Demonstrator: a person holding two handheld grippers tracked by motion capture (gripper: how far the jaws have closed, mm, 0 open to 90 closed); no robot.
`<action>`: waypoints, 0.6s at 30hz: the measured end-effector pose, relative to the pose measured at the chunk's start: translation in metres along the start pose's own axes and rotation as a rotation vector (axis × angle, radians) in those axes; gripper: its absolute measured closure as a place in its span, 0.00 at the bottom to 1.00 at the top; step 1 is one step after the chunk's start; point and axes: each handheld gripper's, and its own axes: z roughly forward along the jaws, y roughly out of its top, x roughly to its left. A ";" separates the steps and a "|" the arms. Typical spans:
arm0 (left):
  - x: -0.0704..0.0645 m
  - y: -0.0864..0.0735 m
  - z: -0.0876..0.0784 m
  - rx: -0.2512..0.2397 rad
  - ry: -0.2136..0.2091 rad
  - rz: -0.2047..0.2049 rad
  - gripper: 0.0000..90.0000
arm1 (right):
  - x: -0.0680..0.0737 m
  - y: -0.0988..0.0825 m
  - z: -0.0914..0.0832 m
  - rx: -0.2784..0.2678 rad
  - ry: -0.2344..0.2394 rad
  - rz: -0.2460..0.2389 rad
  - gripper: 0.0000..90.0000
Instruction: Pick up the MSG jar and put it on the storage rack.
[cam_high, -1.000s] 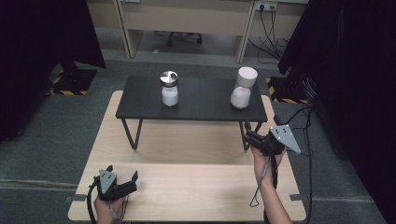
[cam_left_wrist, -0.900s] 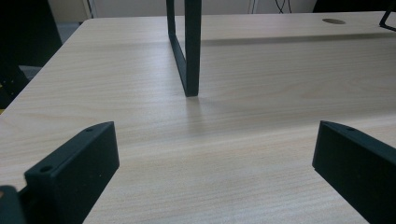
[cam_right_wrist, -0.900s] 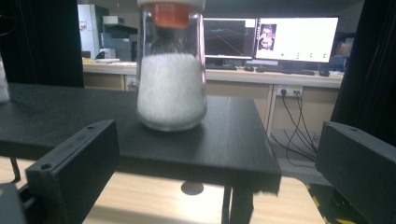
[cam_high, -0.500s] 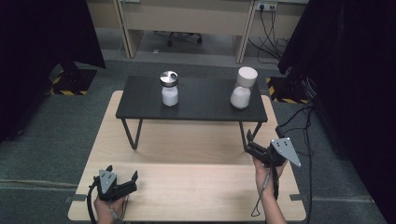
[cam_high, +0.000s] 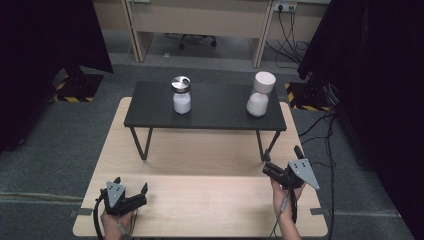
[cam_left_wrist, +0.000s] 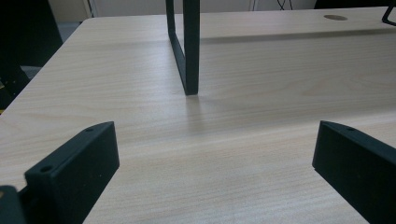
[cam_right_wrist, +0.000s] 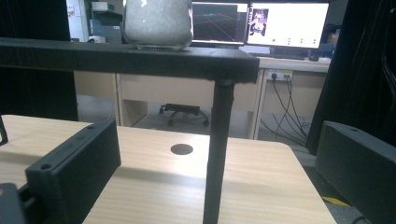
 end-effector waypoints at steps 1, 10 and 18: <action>0.000 0.000 0.000 0.001 0.000 0.001 0.00 | 0.000 -0.002 -0.001 0.000 -0.001 0.000 0.00; 0.000 0.000 0.000 0.002 0.002 0.002 0.00 | -0.001 -0.019 -0.011 0.001 -0.007 -0.009 0.00; -0.001 0.001 0.000 0.004 0.003 0.004 0.00 | -0.003 -0.033 -0.018 0.018 -0.019 0.008 0.00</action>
